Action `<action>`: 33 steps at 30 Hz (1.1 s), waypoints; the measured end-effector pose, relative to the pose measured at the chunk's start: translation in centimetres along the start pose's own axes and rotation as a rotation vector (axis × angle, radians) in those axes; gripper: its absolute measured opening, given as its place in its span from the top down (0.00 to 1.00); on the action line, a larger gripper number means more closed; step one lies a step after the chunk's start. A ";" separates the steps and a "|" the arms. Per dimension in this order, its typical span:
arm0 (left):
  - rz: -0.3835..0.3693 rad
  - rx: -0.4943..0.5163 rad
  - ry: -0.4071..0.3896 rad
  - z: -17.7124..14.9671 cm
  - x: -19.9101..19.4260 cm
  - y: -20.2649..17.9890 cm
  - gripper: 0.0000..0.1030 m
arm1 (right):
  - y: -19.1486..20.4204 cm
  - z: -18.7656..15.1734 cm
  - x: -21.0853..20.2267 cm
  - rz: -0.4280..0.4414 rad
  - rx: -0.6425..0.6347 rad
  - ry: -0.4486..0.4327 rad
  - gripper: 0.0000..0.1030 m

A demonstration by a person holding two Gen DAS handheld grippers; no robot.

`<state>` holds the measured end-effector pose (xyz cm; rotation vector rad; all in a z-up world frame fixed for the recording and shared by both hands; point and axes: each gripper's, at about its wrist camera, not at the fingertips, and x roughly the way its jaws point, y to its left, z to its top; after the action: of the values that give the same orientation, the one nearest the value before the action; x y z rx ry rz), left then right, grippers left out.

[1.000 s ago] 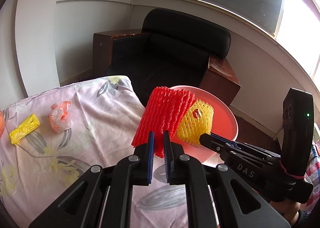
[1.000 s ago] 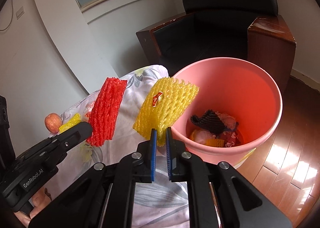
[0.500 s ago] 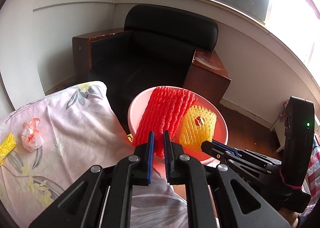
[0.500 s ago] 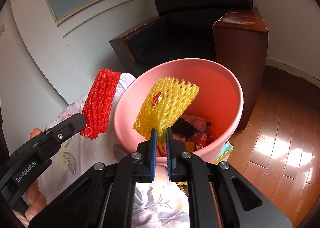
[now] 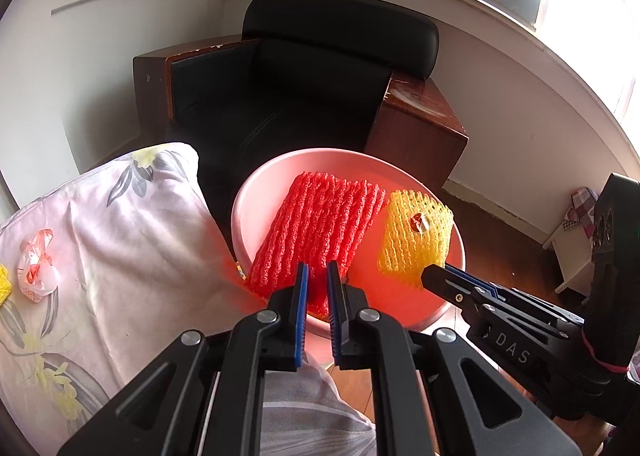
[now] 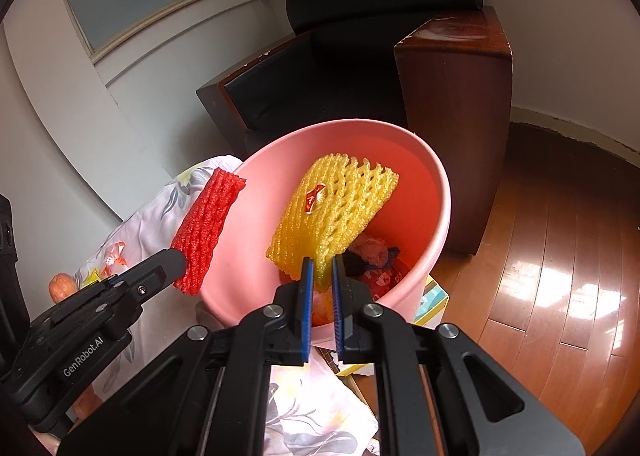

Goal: Collect trash
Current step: 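Open both tools to drop the red and yellow nets into the bucket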

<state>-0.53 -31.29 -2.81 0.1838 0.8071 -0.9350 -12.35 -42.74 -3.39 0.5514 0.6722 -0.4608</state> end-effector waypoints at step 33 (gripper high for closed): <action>0.001 -0.057 0.005 -0.9 -0.7 1.0 0.58 | -0.6 0.2 0.9 -0.008 -0.002 0.033 0.71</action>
<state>-0.44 -29.79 -3.17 0.1366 0.8372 -0.9098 -11.96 -43.54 -4.10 0.5562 0.7064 -0.4591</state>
